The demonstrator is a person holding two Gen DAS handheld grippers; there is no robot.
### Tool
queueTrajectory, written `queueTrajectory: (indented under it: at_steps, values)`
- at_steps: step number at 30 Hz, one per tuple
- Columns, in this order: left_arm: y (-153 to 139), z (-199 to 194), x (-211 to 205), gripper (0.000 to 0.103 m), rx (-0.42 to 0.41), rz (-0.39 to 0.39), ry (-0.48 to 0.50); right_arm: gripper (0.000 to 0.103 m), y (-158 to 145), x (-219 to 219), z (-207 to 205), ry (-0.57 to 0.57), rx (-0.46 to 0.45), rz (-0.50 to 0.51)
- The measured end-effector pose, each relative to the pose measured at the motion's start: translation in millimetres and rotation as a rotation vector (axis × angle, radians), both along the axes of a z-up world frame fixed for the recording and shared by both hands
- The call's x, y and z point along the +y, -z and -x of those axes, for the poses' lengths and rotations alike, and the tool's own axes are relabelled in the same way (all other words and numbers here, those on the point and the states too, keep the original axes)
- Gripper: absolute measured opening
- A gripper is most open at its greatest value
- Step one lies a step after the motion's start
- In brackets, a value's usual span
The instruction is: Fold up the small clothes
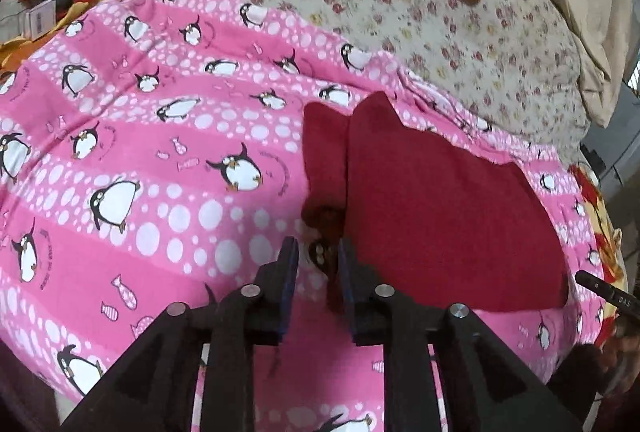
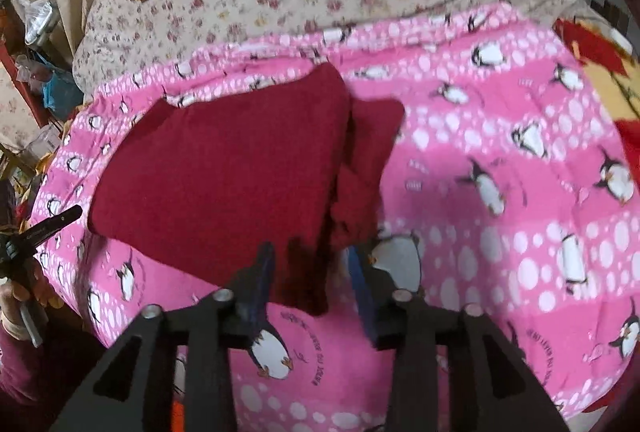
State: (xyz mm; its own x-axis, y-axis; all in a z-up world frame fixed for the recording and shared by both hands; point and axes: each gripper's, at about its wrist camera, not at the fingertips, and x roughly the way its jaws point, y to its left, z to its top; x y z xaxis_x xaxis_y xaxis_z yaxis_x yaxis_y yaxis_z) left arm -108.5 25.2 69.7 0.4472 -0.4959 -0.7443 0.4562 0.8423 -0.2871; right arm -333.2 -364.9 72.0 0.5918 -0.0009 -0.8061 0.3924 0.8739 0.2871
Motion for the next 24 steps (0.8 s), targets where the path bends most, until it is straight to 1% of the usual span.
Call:
queueTrajectory:
  at_steps: [6,11,15,16,18,21,24]
  values:
    - [1,-5,-14,0.0,-0.009,-0.023,-0.007,0.043,1,8,-34,-0.025,0.007,0.035]
    - [1,-7,-23,0.0,-0.026,-0.043,-0.011,0.043,10,9,-56,-0.01,0.002,0.034]
    - [4,-9,-31,0.0,-0.026,-0.057,-0.005,0.043,23,5,-67,-0.001,0.022,0.051]
    - [5,-10,-32,0.0,-0.026,-0.059,-0.004,0.043,31,2,-70,-0.001,0.045,0.039]
    - [6,-11,-36,0.0,-0.028,-0.066,-0.003,0.043,36,-1,-71,0.006,0.048,0.015]
    - [6,-14,-42,0.001,-0.03,-0.071,-0.006,0.043,30,4,-72,0.006,0.049,0.034]
    - [10,-22,-47,0.001,-0.007,-0.069,-0.011,0.043,17,13,-76,-0.027,0.014,0.024]
